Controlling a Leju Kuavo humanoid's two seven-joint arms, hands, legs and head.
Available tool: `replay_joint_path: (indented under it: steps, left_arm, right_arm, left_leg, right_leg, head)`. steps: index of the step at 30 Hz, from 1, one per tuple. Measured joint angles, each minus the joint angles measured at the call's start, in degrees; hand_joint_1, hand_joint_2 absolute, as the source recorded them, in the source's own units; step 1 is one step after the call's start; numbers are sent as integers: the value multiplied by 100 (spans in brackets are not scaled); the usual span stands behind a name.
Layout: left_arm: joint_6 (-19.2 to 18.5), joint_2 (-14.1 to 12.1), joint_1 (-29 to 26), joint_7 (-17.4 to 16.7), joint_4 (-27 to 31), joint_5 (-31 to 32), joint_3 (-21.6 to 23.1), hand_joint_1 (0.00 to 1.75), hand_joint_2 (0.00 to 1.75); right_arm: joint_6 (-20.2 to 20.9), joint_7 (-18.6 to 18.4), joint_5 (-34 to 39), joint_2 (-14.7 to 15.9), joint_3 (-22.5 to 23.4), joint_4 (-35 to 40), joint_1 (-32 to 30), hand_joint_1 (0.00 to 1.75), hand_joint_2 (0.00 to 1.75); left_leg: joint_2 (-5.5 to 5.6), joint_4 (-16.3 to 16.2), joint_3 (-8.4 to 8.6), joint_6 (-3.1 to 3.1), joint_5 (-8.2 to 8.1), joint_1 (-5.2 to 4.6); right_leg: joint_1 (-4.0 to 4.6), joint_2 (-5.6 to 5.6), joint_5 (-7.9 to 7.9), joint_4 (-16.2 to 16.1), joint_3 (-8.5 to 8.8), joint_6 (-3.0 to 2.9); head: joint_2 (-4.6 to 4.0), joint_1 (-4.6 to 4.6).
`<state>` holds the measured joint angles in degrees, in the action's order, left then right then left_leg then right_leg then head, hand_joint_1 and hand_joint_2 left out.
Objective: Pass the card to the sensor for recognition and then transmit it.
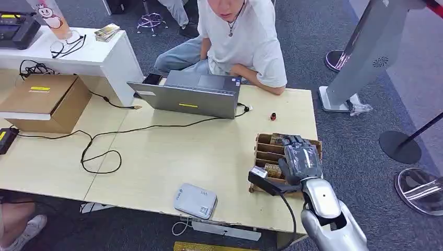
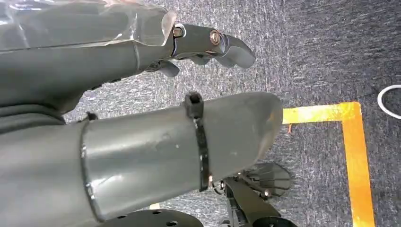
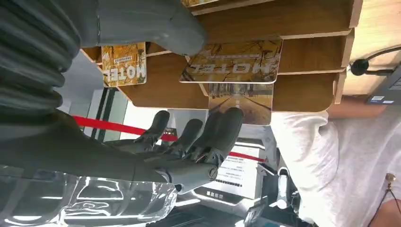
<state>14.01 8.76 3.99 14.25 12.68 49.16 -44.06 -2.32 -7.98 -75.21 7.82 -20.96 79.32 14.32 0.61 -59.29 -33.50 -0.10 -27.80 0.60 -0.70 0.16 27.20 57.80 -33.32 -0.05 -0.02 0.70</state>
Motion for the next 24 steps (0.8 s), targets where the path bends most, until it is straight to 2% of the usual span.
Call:
replay_joint_path:
  steps: [10,11,13,15,17,18,20,21,24]
  left_arm:
    - [-2,0,0,15,0,4,2,0,0]
    - [0,0,0,15,0,4,0,0,0]
    - [-2,0,0,15,0,7,0,0,0]
    - [-2,0,0,15,0,7,0,0,0]
    - [-2,0,0,15,0,13,0,0,0]
    - [-4,0,0,15,0,15,0,0,0]
    - [-11,0,0,15,-2,20,0,0,0]
    - [-13,0,0,15,0,20,2,0,0]
    - [-13,0,0,15,0,22,2,0,0]
  right_arm:
    - [0,0,-2,0,0,-2,-3,73,175]
    - [0,-2,-2,0,0,-2,-4,80,175]
    - [2,0,-2,0,0,-7,-9,82,175]
    - [2,-2,-2,0,0,-17,-13,99,175]
    - [2,-2,-2,0,0,-17,-21,103,175]
    - [2,-2,-2,0,0,-17,-25,119,175]
    - [2,-2,-2,0,0,-24,-33,122,175]
    - [2,-2,-2,0,0,-26,-38,133,175]
    - [2,-2,-2,0,0,-35,-43,133,175]
  left_leg:
    - [0,0,0,0,0,0]
    - [0,0,0,0,0,0]
    - [0,0,0,0,0,0]
    - [0,0,0,0,0,0]
    - [0,0,0,0,0,0]
    - [0,0,0,0,0,0]
    - [0,0,0,0,0,0]
    - [0,0,0,0,0,0]
    - [0,0,0,0,0,0]
  right_leg:
    - [0,0,0,0,0,0]
    - [0,0,0,0,0,0]
    - [0,0,0,0,0,0]
    - [0,0,0,0,0,0]
    - [0,0,0,0,0,0]
    - [0,0,0,0,0,0]
    - [0,0,0,0,0,0]
    - [0,0,0,0,0,0]
    - [0,0,0,0,0,0]
  head:
    - [0,0]
    - [0,0]
    - [0,0]
    - [0,0]
    - [0,0]
    - [0,0]
    - [0,0]
    - [0,0]
    - [0,0]
